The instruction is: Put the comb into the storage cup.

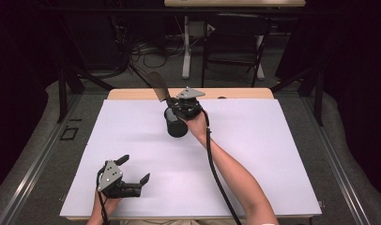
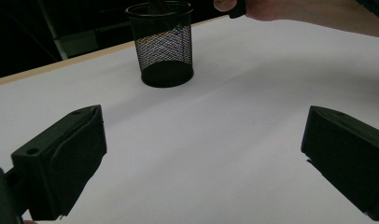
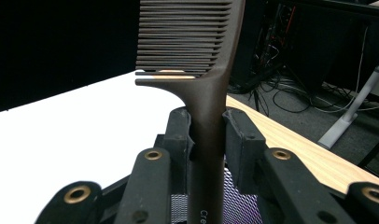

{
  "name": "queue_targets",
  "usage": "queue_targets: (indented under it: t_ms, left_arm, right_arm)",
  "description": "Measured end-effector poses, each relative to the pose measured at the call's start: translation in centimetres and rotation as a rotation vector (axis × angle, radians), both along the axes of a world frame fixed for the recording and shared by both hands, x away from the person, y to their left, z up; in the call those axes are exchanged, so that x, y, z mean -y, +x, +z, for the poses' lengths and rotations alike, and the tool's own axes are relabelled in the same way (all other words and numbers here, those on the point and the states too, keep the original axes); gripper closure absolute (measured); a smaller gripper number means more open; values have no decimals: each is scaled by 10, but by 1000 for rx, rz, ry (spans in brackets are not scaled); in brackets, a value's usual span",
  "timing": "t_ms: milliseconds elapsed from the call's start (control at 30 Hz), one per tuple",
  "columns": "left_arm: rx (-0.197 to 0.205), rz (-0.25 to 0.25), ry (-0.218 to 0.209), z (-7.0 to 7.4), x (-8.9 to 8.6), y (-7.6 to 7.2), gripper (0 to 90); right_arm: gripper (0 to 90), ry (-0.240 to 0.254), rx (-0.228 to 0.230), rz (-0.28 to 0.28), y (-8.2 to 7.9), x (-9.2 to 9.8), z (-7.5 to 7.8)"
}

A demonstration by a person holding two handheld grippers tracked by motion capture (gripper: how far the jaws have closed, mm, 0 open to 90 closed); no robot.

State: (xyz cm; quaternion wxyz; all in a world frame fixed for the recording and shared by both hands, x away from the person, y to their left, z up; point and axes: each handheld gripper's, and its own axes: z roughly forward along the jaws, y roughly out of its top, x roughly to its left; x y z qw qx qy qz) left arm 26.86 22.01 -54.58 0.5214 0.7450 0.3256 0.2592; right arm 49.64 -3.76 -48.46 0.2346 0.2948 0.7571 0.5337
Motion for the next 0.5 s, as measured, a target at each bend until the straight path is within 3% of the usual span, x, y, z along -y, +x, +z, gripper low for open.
queue_targets:
  t_ms: [500]
  left_arm:
    - [3,-4,-1,0,0,0,0]
  right_arm:
    - [722,-14,-8,-3,-3,2,-5]
